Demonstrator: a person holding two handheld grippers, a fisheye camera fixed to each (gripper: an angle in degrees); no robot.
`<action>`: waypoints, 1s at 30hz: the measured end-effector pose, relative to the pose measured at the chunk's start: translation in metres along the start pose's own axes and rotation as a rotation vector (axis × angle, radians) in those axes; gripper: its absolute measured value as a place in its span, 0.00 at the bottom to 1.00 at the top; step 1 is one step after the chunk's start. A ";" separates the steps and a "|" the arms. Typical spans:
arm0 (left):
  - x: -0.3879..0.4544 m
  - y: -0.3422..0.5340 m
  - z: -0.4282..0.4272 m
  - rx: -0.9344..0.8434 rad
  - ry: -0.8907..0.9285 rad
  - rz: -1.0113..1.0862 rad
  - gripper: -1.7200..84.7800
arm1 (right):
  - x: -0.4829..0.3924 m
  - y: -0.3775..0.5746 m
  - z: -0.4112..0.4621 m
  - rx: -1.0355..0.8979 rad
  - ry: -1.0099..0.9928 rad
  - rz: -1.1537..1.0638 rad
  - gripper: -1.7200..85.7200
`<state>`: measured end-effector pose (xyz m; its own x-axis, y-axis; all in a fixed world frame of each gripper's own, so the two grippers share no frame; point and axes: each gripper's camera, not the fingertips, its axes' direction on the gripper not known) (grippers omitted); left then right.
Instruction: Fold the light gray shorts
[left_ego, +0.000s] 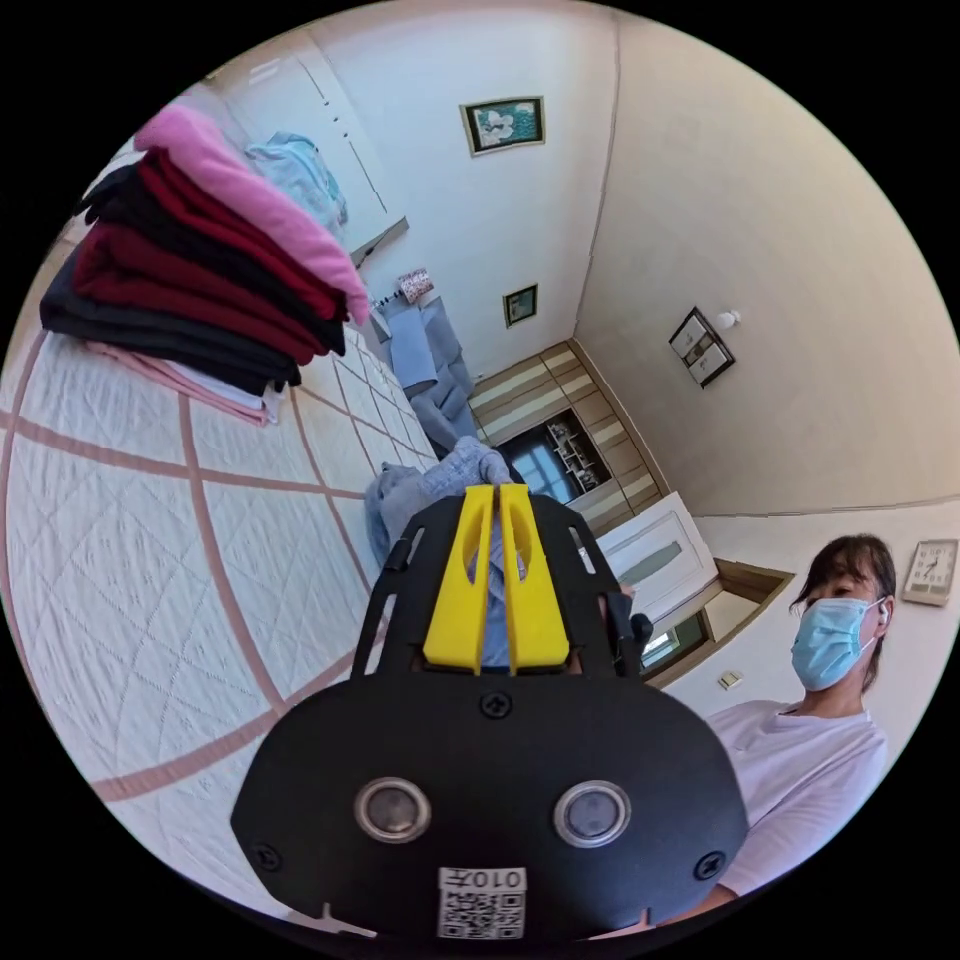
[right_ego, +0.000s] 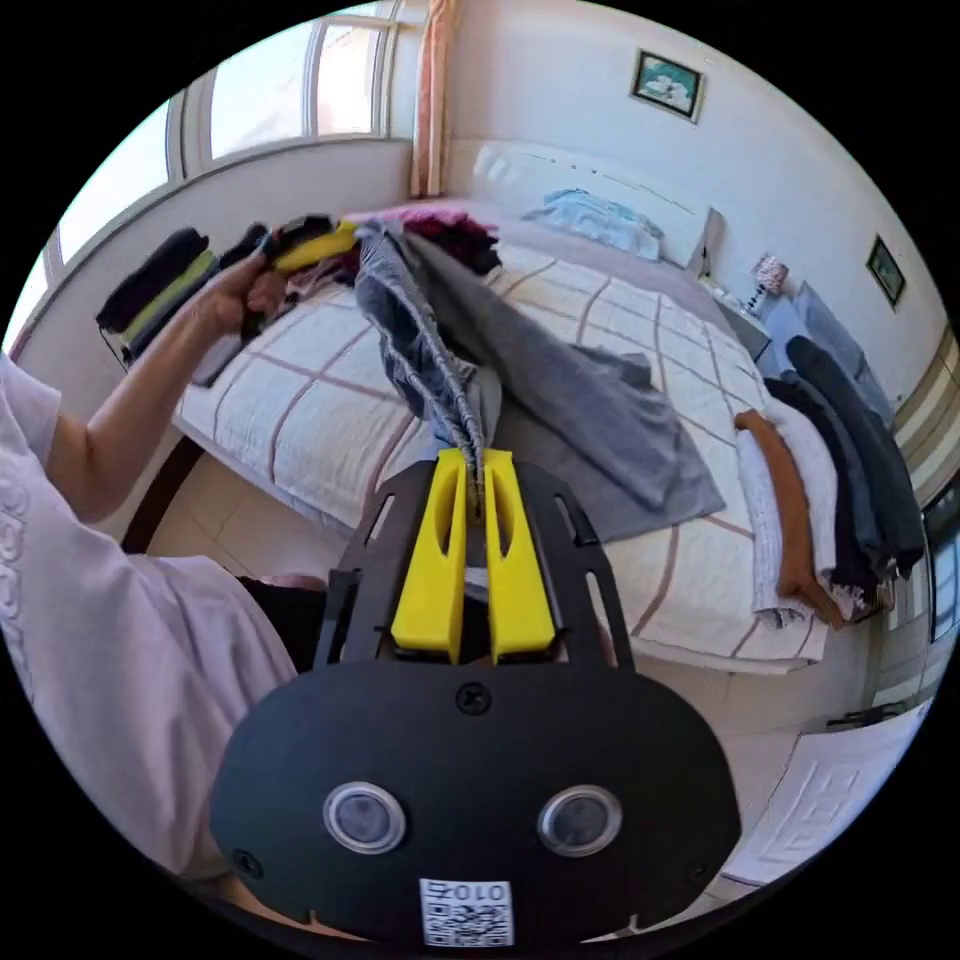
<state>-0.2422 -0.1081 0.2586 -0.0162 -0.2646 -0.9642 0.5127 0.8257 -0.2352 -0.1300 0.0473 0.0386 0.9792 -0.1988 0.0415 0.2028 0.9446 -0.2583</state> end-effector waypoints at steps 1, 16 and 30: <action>0.015 0.009 0.003 -0.031 0.013 0.028 0.02 | 0.004 -0.001 -0.020 0.041 -0.024 0.000 0.06; 0.108 0.121 0.202 -0.639 -0.551 0.886 0.11 | 0.159 -0.004 0.044 -0.275 0.082 0.354 0.07; 0.143 0.280 0.330 -1.128 -0.259 1.471 0.16 | 0.224 -0.007 0.107 -0.305 0.013 0.366 0.08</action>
<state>0.1820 -0.0791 0.0947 0.0235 0.9031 -0.4289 -0.7438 0.3025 0.5961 0.0895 0.0236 0.1531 0.9850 0.1271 -0.1168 -0.1699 0.8339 -0.5251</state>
